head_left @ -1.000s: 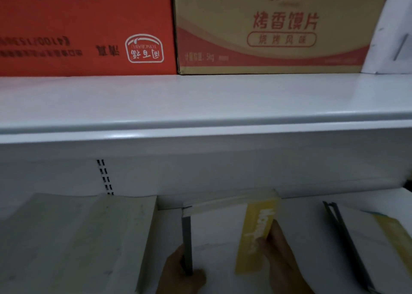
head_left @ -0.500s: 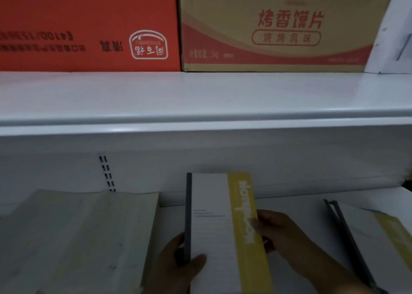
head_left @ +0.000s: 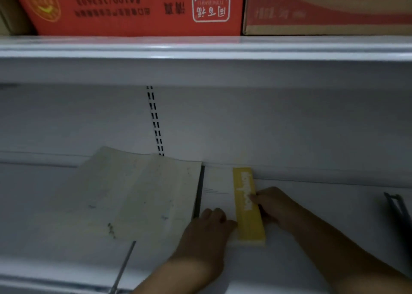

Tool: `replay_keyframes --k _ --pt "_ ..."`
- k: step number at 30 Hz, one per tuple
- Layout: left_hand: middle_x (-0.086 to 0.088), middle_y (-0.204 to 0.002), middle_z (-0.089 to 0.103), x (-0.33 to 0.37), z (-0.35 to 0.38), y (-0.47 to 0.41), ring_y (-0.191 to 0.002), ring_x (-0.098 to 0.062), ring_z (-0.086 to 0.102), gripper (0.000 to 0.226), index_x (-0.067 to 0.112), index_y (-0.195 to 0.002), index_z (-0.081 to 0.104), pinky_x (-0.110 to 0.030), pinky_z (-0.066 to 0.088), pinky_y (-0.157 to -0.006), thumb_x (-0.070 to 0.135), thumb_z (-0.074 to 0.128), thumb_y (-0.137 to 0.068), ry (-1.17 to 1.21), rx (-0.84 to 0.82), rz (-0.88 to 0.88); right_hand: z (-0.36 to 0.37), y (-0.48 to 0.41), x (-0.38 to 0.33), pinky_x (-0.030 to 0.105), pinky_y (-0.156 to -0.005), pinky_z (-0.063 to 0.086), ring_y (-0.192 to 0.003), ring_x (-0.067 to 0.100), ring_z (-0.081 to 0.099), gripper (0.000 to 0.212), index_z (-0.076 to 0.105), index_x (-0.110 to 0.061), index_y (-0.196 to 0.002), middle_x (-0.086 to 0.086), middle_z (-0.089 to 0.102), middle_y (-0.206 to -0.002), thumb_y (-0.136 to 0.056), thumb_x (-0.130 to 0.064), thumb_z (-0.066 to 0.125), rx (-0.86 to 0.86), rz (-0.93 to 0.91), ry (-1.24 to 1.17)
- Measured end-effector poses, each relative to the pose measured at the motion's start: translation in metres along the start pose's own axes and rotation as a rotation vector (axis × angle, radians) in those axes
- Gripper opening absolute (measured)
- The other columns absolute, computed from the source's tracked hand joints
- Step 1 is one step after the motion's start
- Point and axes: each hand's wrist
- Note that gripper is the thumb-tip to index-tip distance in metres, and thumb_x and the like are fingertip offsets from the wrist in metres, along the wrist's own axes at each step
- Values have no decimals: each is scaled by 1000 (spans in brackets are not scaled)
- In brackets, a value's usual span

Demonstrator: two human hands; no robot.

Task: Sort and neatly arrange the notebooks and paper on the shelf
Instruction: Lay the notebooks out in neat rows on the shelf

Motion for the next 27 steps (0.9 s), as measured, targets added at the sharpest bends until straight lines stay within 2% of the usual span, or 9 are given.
replay_keyframes --k 3,6,9,13,16,19,21,25,27 --pt "-7 -131 38 -2 -3 -4 -120 -27 36 56 22 -136 37 -39 38 -96 8 50 -84 -55 -32 -55 -4 1 -1 38 -68 58 -70 28 69 23 69 -4 -74 15 71 -77 -88 -20 60 3 -84 152" --pt "-6 -131 38 -2 -2 -3 -121 -27 35 53 20 -135 38 -39 38 -95 9 49 -84 -88 -47 -59 -6 5 2 30 -63 48 -65 23 63 33 61 -8 -56 10 64 -61 -85 -26 61 151 -225 406" --pt "-3 -132 37 -2 -1 -4 -121 -24 35 52 23 -133 38 -35 38 -94 9 48 -84 -78 -25 -65 3 13 7 39 -79 55 -83 25 69 21 74 -7 -84 11 75 -85 -83 -24 62 163 -268 371" --pt "3 -132 37 2 -5 -8 -122 -20 35 50 27 -130 38 -32 40 -93 15 51 -83 -61 -90 -72 -11 35 8 28 -86 49 -103 23 65 18 72 -12 -99 8 72 -102 -87 -20 60 55 -288 278" --pt "15 -135 33 25 -9 -22 -129 -9 32 55 33 -135 34 -23 34 -105 34 56 -84 127 -117 33 -55 50 18 19 -90 42 -112 15 60 34 63 -11 -118 5 64 -123 -87 -26 61 217 -300 308" --pt "19 -117 40 81 -3 -51 -113 -1 47 56 34 -132 41 -8 35 -94 40 64 -81 439 -138 102 -121 68 37 20 -94 39 -112 16 58 29 64 -17 -115 2 61 -124 -88 -27 59 506 -317 277" --pt "10 -118 49 127 12 -76 -101 -3 52 55 27 -133 44 -5 38 -83 34 65 -83 637 -250 92 -170 79 58 24 -98 38 -116 21 54 34 60 -16 -120 5 57 -130 -89 -29 57 703 -240 330" --pt "0 -146 37 215 41 -121 -132 -16 39 65 16 -145 27 -22 34 -104 28 58 -89 896 -331 7 -247 95 120 42 -113 28 -140 28 23 64 29 -22 -143 6 25 -154 -88 -47 48 756 173 589" --pt "3 -134 46 250 47 -134 -119 -21 50 52 12 -133 41 -25 44 -88 25 59 -86 1002 -341 -27 -269 103 148 43 -106 33 -135 32 29 63 31 -23 -138 9 32 -148 -84 -52 45 738 330 625"
Point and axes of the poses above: each hand's wrist, its own y-axis away from the middle knuckle, its own z-axis out of the palm, x = y × z
